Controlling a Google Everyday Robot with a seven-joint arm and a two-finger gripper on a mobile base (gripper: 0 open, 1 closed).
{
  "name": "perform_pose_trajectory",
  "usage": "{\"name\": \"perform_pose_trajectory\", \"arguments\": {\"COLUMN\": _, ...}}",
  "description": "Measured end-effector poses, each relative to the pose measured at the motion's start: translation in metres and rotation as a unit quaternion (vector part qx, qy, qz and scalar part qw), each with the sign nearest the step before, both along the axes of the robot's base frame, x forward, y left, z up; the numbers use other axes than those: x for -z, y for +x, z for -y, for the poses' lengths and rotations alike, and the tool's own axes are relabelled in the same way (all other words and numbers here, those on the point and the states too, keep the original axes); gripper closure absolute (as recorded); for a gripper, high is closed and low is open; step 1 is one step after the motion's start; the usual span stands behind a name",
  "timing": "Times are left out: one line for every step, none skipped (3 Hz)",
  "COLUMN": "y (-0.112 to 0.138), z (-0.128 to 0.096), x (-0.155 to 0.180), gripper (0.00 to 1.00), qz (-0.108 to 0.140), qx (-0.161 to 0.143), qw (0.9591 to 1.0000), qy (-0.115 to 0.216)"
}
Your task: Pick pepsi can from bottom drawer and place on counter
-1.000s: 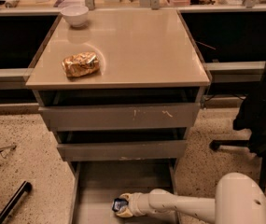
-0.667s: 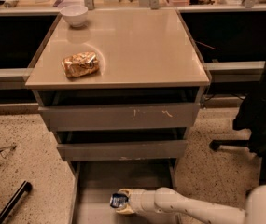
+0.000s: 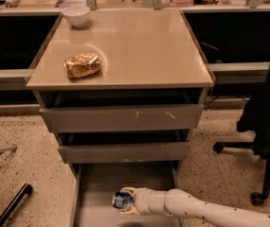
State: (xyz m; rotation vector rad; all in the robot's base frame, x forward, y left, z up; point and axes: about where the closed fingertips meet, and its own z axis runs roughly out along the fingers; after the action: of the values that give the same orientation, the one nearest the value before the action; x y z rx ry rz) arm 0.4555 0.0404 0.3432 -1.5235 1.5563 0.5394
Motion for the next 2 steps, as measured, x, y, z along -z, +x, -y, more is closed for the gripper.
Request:
{"name": "perform_pose_trajectory", "arguments": {"y": 0.0, "z": 0.0, "x": 0.0, "gripper": 1.0, "qz": 0.0, "qx": 0.0, "qw": 1.0, "qy": 0.0}}
{"name": "perform_pose_trajectory", "arguments": {"y": 0.002, "z": -0.004, "x": -0.039, "gripper": 1.0, "qz": 0.023, "qx": -0.002, "qw": 0.9997, "qy": -0.008}}
